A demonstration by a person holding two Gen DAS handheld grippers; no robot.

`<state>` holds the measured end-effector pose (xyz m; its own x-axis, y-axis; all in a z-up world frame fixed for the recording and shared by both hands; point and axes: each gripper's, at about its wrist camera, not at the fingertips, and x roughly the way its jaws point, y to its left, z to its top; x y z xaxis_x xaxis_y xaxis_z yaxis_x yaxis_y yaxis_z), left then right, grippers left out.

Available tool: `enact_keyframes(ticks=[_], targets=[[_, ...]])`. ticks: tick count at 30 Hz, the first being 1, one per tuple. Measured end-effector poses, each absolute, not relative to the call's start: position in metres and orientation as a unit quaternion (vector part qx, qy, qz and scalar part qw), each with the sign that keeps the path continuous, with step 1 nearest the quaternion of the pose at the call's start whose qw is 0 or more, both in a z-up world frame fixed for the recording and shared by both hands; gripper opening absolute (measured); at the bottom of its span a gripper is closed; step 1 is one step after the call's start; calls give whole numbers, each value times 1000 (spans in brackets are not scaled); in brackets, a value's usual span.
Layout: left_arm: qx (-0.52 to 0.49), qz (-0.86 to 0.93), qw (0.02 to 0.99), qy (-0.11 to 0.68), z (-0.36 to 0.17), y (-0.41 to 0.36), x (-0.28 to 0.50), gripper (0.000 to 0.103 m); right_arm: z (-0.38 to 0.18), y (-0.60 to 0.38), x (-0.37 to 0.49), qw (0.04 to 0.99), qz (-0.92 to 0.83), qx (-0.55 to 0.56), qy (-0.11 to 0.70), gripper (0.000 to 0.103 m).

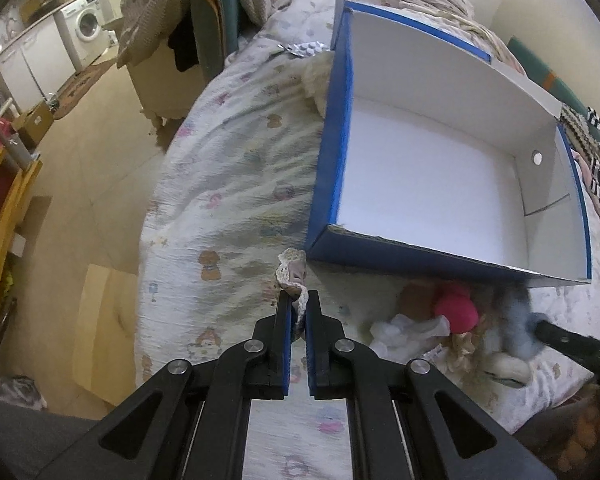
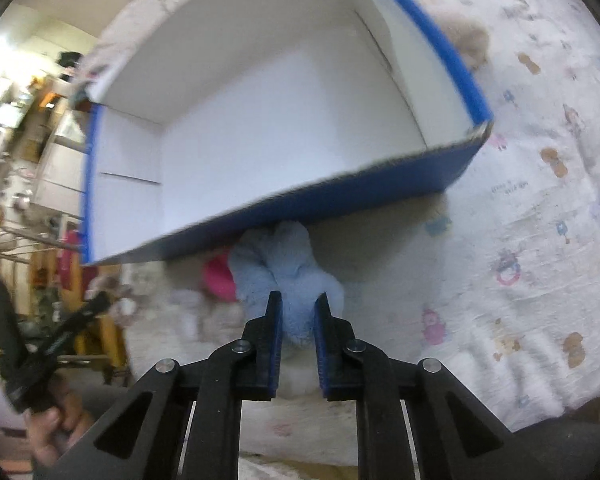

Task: Organize soft objects
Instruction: 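Lift both held scrunchies and carry them over the white box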

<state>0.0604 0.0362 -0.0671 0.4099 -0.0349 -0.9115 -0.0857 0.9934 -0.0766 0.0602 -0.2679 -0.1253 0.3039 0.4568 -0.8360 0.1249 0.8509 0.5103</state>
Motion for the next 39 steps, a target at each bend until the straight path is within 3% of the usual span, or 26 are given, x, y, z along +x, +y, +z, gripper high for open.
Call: enact_keyframes(ticks=[13,18,28,39], targets=[[-50,25,849,525,-56,40,46,6,-91,-271,35,799,149,236,532,15],[-61,46,863,500,-45,48,37,6,-63,-253,32,824,184,237,480,15],[-103,35,895,433,-5,63,21,6,-17,-244,25,879,203,208,378,15],[-78,-11,919,387,46,49,47,6,2,-252,52,900,180,193,347,15]])
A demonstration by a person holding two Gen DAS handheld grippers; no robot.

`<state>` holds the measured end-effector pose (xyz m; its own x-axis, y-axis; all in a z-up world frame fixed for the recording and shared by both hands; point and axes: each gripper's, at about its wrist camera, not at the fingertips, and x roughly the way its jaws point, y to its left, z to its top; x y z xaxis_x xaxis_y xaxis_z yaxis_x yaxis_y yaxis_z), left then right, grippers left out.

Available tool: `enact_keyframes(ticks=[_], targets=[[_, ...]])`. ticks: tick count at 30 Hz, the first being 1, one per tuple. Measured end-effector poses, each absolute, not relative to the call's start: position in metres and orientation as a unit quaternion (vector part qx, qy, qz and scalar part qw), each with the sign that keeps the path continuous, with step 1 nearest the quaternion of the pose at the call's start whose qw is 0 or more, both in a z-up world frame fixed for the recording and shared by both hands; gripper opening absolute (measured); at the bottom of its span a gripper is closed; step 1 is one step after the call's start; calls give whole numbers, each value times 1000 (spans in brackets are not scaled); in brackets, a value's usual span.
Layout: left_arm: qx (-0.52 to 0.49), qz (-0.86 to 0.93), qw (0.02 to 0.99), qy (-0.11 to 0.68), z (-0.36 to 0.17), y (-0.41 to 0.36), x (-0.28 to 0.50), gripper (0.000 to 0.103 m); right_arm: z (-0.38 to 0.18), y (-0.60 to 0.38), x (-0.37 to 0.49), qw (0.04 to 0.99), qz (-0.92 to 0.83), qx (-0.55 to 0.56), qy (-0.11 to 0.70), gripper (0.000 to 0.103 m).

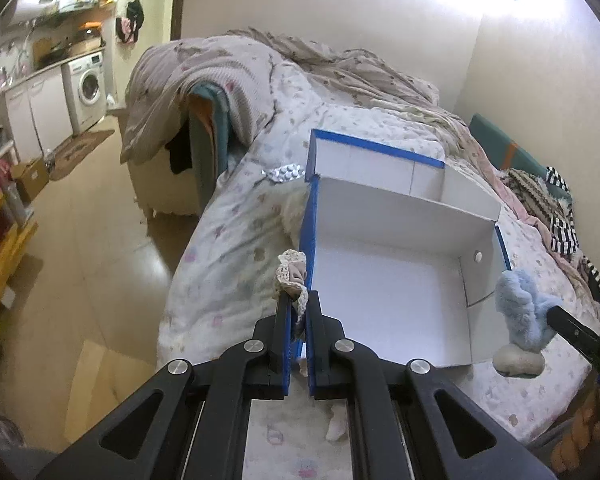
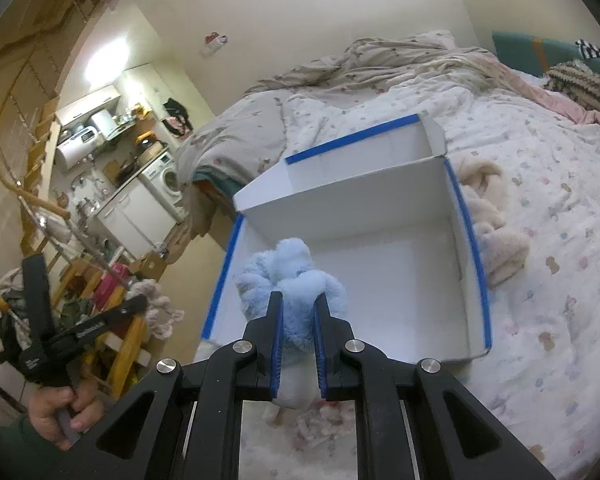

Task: Organize soft objects
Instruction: 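Lift both held scrunchies and carry them over the white box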

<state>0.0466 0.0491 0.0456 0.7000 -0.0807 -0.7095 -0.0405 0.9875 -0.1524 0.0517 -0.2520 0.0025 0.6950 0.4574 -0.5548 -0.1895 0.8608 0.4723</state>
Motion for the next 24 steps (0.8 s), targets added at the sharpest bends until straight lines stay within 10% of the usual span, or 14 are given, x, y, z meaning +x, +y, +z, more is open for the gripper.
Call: enact_keyframes(ticks=[24], targets=[[-11,-53,909,413,28,-21,136,6,-24,-270,143,894,127,191,384,15]])
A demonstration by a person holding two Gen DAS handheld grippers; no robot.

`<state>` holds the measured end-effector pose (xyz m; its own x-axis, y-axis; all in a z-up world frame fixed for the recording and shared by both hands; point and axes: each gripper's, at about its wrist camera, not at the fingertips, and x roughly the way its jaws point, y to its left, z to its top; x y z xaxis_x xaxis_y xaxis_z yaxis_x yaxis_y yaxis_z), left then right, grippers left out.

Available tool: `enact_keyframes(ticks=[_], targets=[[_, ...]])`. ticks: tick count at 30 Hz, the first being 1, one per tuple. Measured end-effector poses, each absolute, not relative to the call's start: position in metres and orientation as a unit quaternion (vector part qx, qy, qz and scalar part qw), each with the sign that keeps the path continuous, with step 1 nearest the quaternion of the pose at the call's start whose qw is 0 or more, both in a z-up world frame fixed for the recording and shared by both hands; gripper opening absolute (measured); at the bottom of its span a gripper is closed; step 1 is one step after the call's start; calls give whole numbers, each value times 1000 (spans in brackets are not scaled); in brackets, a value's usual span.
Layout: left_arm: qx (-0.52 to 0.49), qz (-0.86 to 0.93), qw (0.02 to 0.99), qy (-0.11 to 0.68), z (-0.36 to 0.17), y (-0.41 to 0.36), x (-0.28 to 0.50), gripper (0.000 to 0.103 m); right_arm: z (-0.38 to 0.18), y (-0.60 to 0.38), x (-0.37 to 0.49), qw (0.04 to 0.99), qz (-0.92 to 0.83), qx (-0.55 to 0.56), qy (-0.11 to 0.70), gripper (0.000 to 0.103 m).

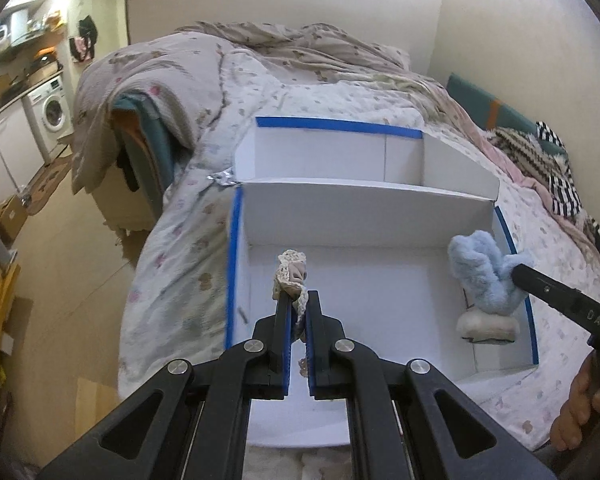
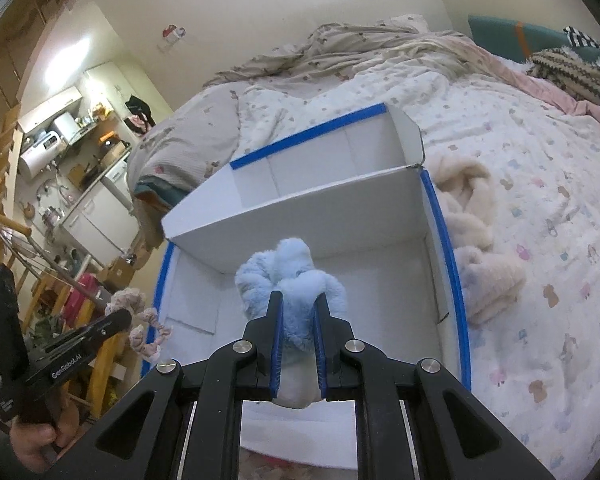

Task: Organize soft objects
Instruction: 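Lift both held scrunchies and carry them over the white box, then open both tools to drop the scrunchies into the box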

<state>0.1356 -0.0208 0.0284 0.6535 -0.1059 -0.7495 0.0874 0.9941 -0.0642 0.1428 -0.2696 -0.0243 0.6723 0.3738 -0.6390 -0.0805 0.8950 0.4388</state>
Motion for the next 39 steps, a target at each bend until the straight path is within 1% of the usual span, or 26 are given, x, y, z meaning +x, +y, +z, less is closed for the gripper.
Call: enact_keyframes(ticks=[3,6,8,11,19,24,39], targets=[[-2,-59,910,411,22,-31,146,6,-32,-266,151,890,124,186,398,15],[9,-47,922,384,9,-34,148,6,-41,-258,155,885,120,174,414,15],[14,-38,916,398,-5,-34,155,6,-47,-254,155,883,117,167,424,15],[-8,-43,904,425,-20,-34,162,6,-54,-249,156,880,113,155,435,15],[10,-34,895,444,-39,-43,170,6,-76,-245,163,859,106,140,480,16],[19,-11,892,451,-50,-44,172,6,-92,-236,164,849,92,109,508,16],[24,-24,884,466,-57,-47,176,6,-94,-241,165,846,82,116,513,16]])
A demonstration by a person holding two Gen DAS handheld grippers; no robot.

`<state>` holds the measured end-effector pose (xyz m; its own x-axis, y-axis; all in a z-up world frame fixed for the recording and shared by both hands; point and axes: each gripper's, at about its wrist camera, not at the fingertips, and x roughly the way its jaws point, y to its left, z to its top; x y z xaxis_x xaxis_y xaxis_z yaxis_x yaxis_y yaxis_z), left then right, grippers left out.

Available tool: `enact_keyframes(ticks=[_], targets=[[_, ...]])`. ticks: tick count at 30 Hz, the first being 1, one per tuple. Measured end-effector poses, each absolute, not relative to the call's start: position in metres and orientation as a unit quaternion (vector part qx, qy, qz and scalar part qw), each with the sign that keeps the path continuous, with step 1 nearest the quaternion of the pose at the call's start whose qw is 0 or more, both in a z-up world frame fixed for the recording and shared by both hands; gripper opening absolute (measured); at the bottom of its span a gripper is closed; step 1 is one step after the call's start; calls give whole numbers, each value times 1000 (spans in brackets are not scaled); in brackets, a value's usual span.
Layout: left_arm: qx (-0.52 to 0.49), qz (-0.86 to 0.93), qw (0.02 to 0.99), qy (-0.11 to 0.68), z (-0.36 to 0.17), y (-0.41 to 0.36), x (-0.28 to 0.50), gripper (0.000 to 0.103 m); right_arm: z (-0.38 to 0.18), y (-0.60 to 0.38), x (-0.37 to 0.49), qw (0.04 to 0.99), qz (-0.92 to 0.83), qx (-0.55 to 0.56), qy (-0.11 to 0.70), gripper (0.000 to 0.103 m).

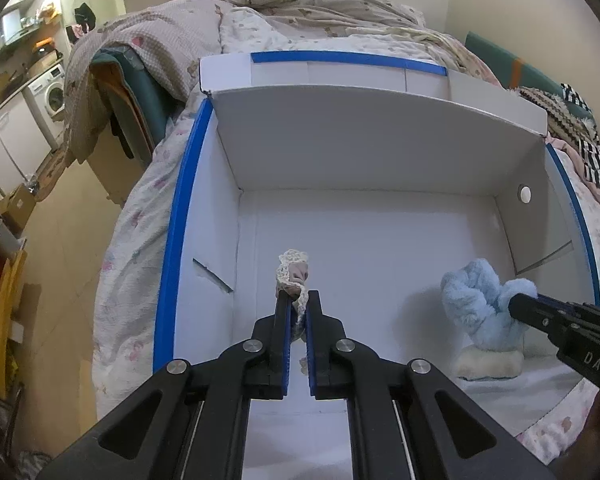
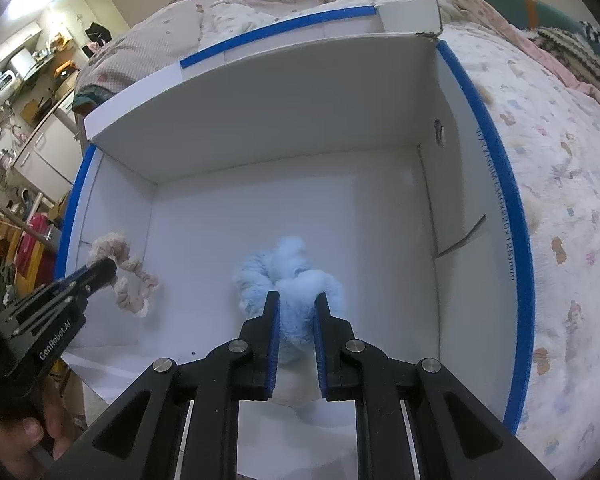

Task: Organize soft objects
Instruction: 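Open both tools to drop the scrunchies into the box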

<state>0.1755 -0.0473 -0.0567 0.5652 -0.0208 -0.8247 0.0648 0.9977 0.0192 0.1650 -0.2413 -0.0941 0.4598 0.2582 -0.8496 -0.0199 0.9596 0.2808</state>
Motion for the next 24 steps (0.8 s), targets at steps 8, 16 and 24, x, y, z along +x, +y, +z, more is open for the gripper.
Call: enact_keyframes(ticks=[8,16,24], targets=[[21,-29,882,470,-57,-49,175,16,-90,-245,166,847,81,136,508,28],[43,-17,893,447,-50,-55,169,65,-84,-249,164,857,81,143,489,81],[42,-2,906,421,-36,-53,164,68,-72,-254,163,874,82,170,447,103]])
